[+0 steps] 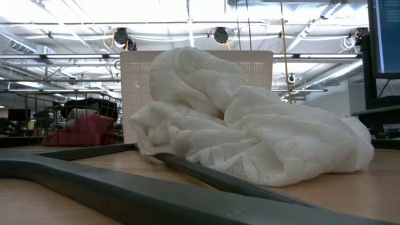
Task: Pick & Place Cloths
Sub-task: Put the black sock into the transparent bin
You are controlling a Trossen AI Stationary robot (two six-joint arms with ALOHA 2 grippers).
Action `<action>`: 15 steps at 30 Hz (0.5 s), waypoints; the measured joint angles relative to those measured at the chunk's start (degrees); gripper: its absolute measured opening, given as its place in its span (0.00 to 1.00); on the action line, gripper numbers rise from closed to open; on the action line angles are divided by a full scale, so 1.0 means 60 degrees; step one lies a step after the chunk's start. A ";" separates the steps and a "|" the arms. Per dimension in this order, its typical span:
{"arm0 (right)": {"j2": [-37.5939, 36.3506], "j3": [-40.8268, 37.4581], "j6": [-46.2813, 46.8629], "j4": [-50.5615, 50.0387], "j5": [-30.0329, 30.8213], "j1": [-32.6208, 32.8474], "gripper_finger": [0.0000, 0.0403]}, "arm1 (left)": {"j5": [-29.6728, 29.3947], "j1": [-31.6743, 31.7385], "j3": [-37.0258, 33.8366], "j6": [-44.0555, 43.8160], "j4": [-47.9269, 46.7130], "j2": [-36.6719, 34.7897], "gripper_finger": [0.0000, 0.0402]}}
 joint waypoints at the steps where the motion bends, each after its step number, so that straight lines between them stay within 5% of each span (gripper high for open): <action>1: -0.0002 0.0000 0.0121 -0.0009 -0.0005 0.0000 0.03 | 0.0120 0.0016 0.0000 0.0000 -0.0024 0.0000 0.37; 5: -0.0014 0.0007 0.0856 -0.0162 -0.0006 -0.0004 0.05 | 0.0687 0.0069 0.0000 0.0140 -0.0295 -0.0002 0.06; 15: -0.0019 0.0011 0.2137 -0.2021 -0.0016 0.0121 0.22 | 0.1156 0.0021 -0.0007 -0.0450 -0.1961 0.0000 0.01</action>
